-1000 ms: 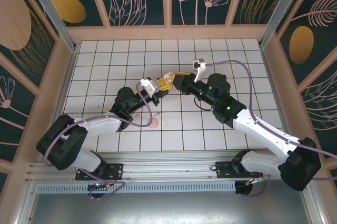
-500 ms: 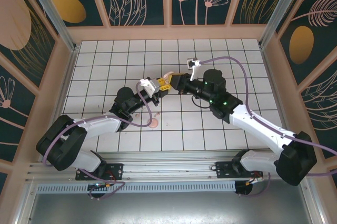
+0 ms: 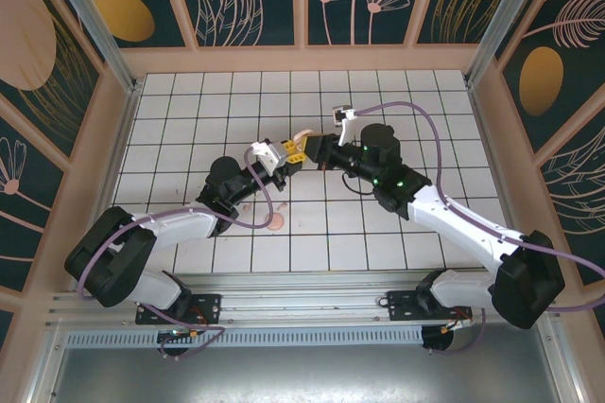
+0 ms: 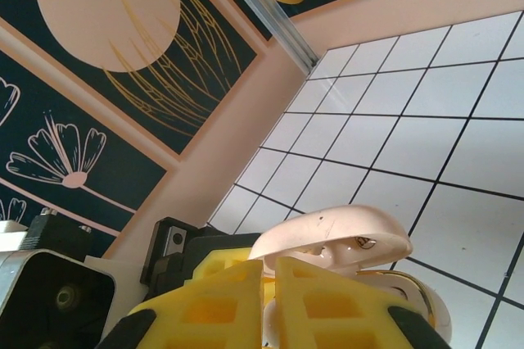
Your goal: Insert wireless bluetooth earbuds into charging case
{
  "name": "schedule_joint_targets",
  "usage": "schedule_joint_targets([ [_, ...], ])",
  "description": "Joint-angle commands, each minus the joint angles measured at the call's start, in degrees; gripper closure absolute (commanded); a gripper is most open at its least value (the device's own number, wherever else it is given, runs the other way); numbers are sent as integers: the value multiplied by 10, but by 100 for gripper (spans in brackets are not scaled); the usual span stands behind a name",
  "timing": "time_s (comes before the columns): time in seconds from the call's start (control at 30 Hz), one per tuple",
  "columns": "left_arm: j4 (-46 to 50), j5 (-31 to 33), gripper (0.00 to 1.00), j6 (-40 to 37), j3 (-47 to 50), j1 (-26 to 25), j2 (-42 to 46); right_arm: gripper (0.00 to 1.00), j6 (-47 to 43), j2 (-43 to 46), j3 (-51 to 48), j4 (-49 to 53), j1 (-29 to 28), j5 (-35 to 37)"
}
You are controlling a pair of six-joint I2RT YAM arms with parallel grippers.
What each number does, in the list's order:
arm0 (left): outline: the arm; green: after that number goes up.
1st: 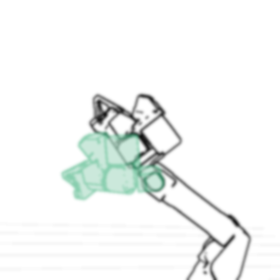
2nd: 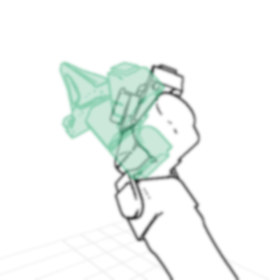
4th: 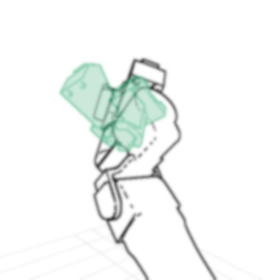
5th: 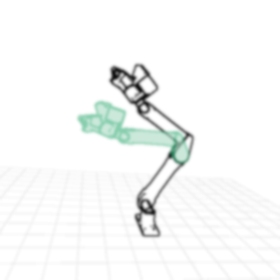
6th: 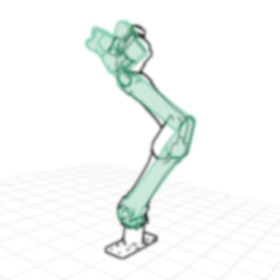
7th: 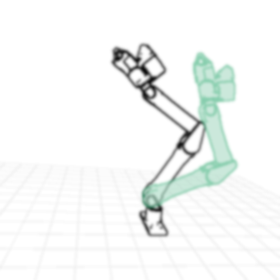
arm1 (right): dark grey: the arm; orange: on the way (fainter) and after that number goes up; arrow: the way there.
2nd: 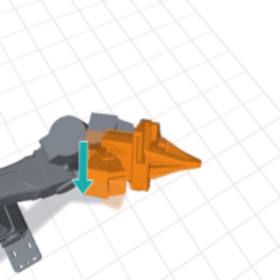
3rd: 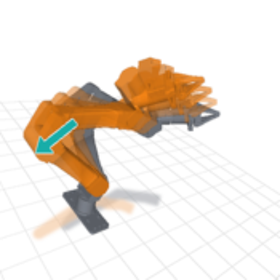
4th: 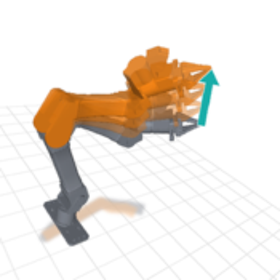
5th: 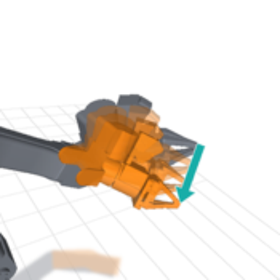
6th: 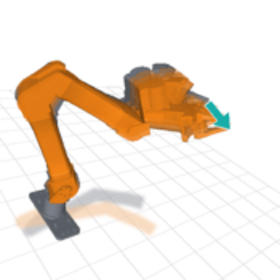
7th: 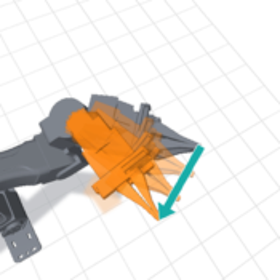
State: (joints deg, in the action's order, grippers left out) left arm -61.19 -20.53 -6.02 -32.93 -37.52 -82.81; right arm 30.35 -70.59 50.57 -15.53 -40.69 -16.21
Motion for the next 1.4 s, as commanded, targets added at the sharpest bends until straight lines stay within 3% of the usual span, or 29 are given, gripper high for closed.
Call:
schedule_joint_targets([
  [0.0, -25, -9, 89, -6, -16, -4, 18, 87, -12, -8, 7, 38, 1, 18],
  [0.23, -18, -12, 89, -9, -16, -5, 19, 84, -40, -4, 31, 93, -7, 52],
  [0.4, -10, -14, 89, -10, -16, -5, 20, 78, -58, 29, 32, 72, -7, 38],
  [0.67, -10, -17, 89, -9, -18, -5, 19, 81, -56, 52, 31, 67, -5, 12],
  [1.17, -3, -24, 89, -10, -18, -5, 25, 85, -56, 4, 42, 100, -4, -8],
  [1.37, 32, -48, 89, -17, -27, -5, 28, 80, -76, 28, 34, 96, 4, 2],
])
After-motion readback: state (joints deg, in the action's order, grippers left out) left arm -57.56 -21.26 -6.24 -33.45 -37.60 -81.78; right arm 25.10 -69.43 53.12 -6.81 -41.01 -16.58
